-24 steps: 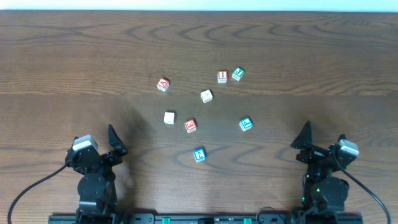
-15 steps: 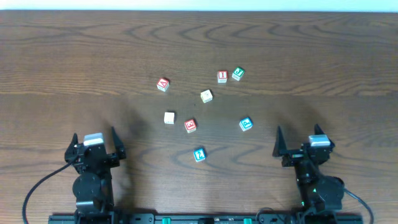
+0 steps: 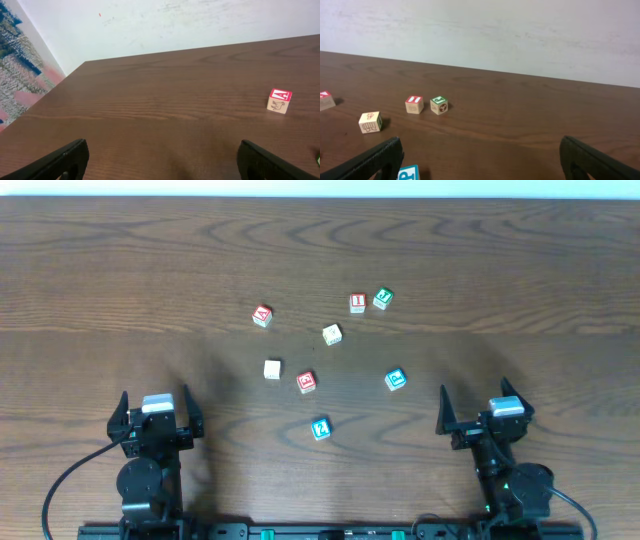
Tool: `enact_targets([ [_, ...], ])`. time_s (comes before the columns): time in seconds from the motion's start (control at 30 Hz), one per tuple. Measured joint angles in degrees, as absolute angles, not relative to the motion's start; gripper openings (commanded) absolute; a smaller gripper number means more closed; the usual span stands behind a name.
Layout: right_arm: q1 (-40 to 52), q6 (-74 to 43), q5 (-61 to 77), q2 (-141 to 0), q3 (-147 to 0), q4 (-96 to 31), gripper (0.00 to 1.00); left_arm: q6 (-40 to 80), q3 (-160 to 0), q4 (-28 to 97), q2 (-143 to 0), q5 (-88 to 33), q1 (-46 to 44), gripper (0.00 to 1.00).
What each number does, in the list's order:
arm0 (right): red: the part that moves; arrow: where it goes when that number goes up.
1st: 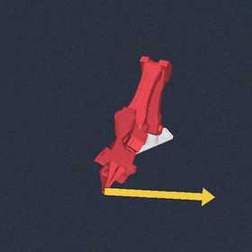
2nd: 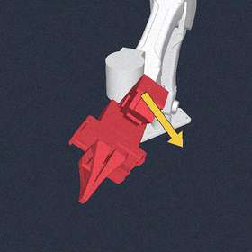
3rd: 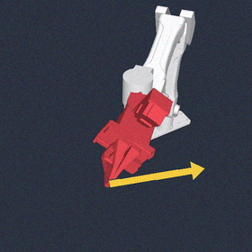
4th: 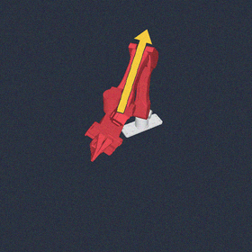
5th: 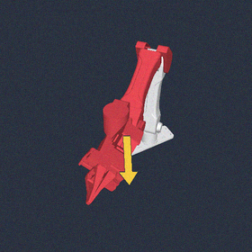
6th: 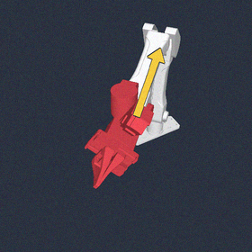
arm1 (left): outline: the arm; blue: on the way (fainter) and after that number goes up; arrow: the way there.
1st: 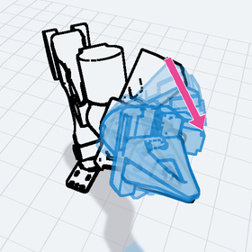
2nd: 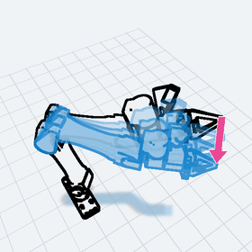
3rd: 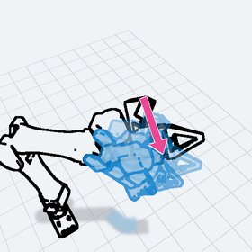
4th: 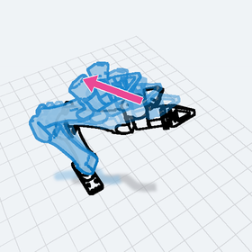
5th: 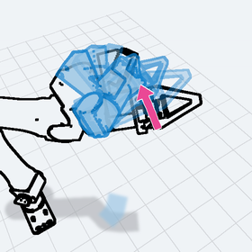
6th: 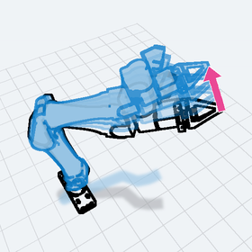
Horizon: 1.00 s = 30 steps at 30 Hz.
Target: Spell out Ai2
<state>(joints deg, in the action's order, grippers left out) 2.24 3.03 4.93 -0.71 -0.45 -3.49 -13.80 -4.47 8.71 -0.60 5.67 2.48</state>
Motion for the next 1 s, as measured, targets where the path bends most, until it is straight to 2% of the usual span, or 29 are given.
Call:
enact_targets([
  [1.0,2.24,3.2,5.15,-0.71,-0.45,-3.33,0.99,-13.8,-4.47,8.71,-0.58,5.02,2.48,0.95],
])
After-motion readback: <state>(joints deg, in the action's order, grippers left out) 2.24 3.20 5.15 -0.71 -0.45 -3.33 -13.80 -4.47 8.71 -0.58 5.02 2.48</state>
